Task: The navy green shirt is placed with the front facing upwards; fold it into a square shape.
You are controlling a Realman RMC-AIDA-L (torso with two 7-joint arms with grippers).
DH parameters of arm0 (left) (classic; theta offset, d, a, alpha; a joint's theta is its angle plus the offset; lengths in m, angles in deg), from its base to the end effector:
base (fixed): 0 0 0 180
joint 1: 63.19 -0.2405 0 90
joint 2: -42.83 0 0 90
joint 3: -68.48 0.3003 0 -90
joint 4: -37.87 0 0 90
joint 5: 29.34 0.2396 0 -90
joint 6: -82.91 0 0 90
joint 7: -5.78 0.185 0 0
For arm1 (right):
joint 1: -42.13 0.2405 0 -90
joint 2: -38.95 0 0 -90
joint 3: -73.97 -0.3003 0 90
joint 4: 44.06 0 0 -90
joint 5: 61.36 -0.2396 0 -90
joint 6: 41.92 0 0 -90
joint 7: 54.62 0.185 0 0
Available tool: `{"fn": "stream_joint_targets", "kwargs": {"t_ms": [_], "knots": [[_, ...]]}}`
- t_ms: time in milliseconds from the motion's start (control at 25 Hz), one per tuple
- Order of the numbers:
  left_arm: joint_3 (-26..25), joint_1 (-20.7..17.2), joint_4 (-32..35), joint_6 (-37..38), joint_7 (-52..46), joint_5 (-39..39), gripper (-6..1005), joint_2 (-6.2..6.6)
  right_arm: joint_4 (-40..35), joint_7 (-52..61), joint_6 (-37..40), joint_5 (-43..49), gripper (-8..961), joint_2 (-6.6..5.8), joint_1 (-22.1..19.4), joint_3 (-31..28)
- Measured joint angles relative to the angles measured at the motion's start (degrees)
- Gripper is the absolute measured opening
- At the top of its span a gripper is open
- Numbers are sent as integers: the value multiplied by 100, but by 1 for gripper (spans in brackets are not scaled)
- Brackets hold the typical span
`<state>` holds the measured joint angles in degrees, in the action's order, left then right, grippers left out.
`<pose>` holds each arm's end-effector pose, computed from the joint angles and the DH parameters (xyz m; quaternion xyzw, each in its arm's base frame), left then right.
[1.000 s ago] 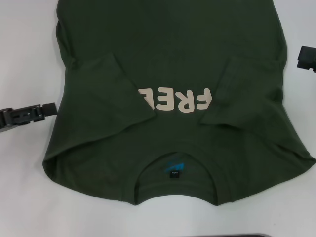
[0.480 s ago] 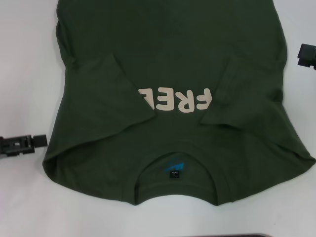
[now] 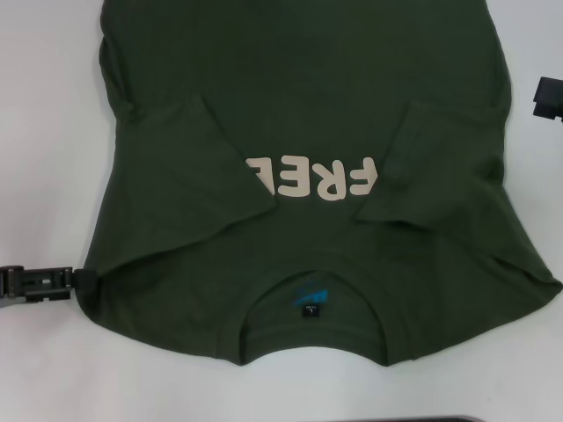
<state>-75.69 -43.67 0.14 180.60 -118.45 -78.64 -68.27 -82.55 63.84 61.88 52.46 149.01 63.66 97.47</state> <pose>-0.4155 0.2898 -0.0031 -0.7538 -0.6429 -0.1299 0.0394 0.3688 0.3353 0.0638 -0.7626 0.5392 0.3454 0.0912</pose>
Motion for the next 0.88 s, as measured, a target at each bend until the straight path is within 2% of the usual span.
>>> {"fn": "stream_joint_targets", "kwargs": {"t_ms": [360,880], "knots": [[29,163,30,-8,-4,332,901,-83,-1,4,10,0,895,-11,-15,-13],[-2,361,28,-51,-22,429,901,-107,0,19,-2,0,896,-12,-9,5]]}}
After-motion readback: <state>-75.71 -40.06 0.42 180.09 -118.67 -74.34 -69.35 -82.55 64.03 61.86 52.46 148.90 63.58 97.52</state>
